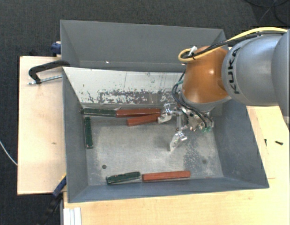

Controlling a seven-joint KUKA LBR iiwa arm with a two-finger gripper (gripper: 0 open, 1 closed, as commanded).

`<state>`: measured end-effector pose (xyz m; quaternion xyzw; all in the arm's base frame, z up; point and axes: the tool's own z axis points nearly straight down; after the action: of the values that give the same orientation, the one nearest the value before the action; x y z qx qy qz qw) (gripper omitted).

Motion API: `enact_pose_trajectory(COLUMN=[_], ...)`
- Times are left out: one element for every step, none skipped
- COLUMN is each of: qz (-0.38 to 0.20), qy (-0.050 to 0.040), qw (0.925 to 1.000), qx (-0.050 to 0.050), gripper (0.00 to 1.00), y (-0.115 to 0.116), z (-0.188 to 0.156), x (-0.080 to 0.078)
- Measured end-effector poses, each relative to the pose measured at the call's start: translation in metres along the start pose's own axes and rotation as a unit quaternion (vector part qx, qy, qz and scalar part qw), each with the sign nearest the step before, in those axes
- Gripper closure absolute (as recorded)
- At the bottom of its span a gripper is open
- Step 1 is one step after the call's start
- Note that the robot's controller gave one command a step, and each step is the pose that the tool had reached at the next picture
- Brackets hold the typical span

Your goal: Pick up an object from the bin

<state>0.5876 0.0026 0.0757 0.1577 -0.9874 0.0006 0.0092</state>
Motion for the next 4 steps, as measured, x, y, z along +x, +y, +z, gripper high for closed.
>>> enact_pose_trajectory(qz=[-0.034, 0.051, 0.026, 0.054], qy=[-0.0003, -0.0108, -0.012, -0.0115], qw=[0.9994, 0.9987, 0.9996, 0.9985], qx=[0.001, 0.0, 0.001, 0.0], gripper=[0.0, 0.0, 0.0, 1.0], y=[0.019, 0.048, 0.063, 0.069], z=[-0.006, -0.046, -0.099, -0.004], x=[-0.009, -0.024, -0.024, -0.041])
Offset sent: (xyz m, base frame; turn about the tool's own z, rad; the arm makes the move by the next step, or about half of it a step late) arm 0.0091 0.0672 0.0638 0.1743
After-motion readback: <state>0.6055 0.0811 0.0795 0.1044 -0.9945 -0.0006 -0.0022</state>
